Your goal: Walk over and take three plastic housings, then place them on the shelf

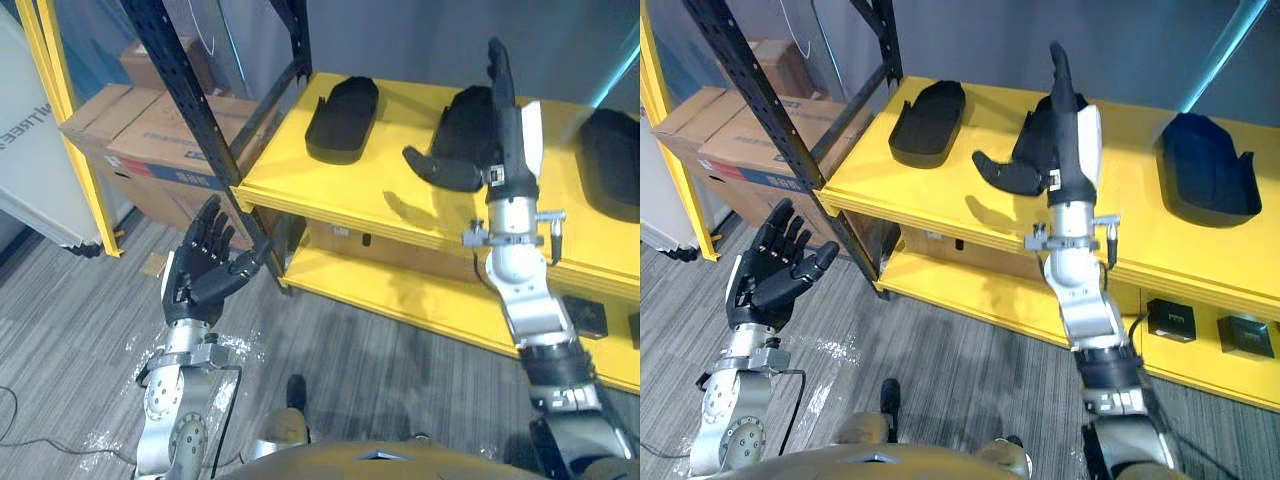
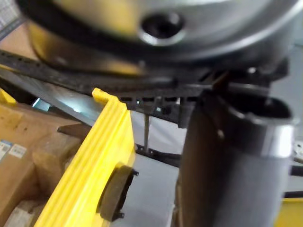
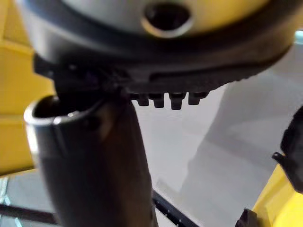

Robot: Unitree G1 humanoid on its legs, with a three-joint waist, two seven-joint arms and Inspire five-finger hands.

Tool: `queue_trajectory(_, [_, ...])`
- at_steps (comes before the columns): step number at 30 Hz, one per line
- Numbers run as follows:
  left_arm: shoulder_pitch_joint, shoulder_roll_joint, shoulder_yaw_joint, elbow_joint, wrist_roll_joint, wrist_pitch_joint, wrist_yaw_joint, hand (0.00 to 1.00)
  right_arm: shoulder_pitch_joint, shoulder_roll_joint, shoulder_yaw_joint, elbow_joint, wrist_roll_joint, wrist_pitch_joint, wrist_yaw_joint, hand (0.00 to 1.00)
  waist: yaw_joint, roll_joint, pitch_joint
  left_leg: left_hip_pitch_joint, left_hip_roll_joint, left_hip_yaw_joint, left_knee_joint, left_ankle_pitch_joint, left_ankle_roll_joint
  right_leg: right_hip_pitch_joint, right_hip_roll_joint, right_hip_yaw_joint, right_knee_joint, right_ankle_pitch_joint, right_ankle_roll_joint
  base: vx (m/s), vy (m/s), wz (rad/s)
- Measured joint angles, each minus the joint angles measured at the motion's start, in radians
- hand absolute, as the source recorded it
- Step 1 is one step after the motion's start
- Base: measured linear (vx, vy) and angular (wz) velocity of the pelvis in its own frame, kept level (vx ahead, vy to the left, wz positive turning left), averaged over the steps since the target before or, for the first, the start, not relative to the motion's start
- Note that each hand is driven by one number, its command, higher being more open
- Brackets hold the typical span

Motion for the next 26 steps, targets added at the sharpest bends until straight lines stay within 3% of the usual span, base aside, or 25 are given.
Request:
queue_trajectory(3, [0.007, -0.036, 0.066, 0.03, 0.079, -0.02, 0.083, 1.0, 0.079, 0.073, -0.094, 0.033, 0.018, -0.006, -0.079, 1.0, -0.003, -0.001, -0.003, 0.006, 0.001, 0.008, -0.001, 0.0, 0.0, 0.002, 0.0, 0.008, -0.002, 0.003, 0.0, -0.03, 0.001, -0.08])
queue_trajectory(5, [0.01, -0.069, 0.163, 0.097, 0.157, -0.04, 0.176, 1.0, 0.124, 0.112, -0.219, 0.145, 0.082, -0.008, -0.144, 1.0, -0.006, -0.001, -0.011, 0.011, 0.002, 0.02, -0.003, -0.008, -0.002, 0.001, 0.0, 0.017, -0.007, 0.003, -0.002, -0.07, 0.01, -0.14])
queue_trajectory(8, [0.042, -0.098, 0.266, 0.2, 0.18, -0.078, 0.232, 1.0, 0.199, 0.143, -0.346, 0.296, 0.17, -0.012, -0.176, 1.0, -0.012, -0.003, -0.036, 0.009, 0.005, 0.034, -0.006, -0.009, -0.002, -0.005, 0.002, 0.025, -0.022, 0.003, -0.008, -0.03, 0.003, -0.12])
queue_trajectory(9, [0.055, -0.112, 0.302, 0.257, 0.177, -0.096, 0.233, 1.0, 0.237, 0.146, -0.387, 0.361, 0.162, -0.071, -0.184, 1.0, -0.016, 0.0, -0.041, 0.009, 0.005, 0.037, -0.006, -0.009, -0.002, -0.006, 0.002, 0.029, -0.023, 0.004, -0.008, 0.01, -0.008, -0.1])
queue_trajectory(10, [0.077, -0.112, 0.316, 0.334, 0.14, -0.116, 0.198, 1.0, 0.256, 0.134, -0.392, 0.381, 0.171, -0.118, -0.184, 1.0, -0.025, -0.001, -0.045, 0.013, 0.006, 0.04, -0.006, -0.01, -0.001, -0.003, 0.003, 0.031, -0.023, 0.005, -0.007, 0.02, -0.012, -0.07])
queue_trajectory(13, [0.074, -0.101, 0.307, 0.442, 0.05, -0.116, 0.101, 1.0, 0.262, 0.137, -0.407, 0.507, 0.199, -0.131, -0.205, 1.0, -0.027, -0.013, -0.066, 0.016, 0.008, 0.04, -0.006, -0.011, -0.002, 0.0, 0.005, 0.031, -0.024, 0.004, -0.008, 0.0, 0.0, 0.0])
queue_trajectory(15, [0.064, -0.089, 0.243, 0.549, 0.024, -0.116, 0.017, 1.0, 0.27, 0.16, -0.398, 0.642, 0.212, -0.129, -0.221, 1.0, -0.027, -0.024, -0.07, 0.017, 0.009, 0.042, -0.006, -0.012, -0.002, 0.001, 0.005, 0.032, -0.028, 0.004, -0.009, 0.0, 0.0, 0.0])
queue_trajectory(20, [0.032, -0.06, 0.137, 0.692, 0.028, -0.112, -0.054, 1.0, 0.288, 0.248, -0.356, 0.768, 0.242, -0.122, -0.255, 1.0, -0.031, -0.031, -0.07, 0.036, 0.01, 0.071, -0.007, -0.034, -0.005, 0.0, 0.005, 0.064, -0.035, 0.003, -0.007, -0.01, 0.008, -0.16])
queue_trajectory(26, [-0.011, -0.007, 0.132, 0.8, -0.015, -0.096, -0.118, 1.0, 0.31, 0.257, -0.364, 0.89, 0.251, -0.122, -0.236, 1.0, -0.036, -0.033, -0.069, 0.055, 0.009, 0.097, -0.007, -0.052, -0.012, 0.01, 0.005, 0.086, -0.055, 0.004, -0.01, 0.04, 0.002, -0.13])
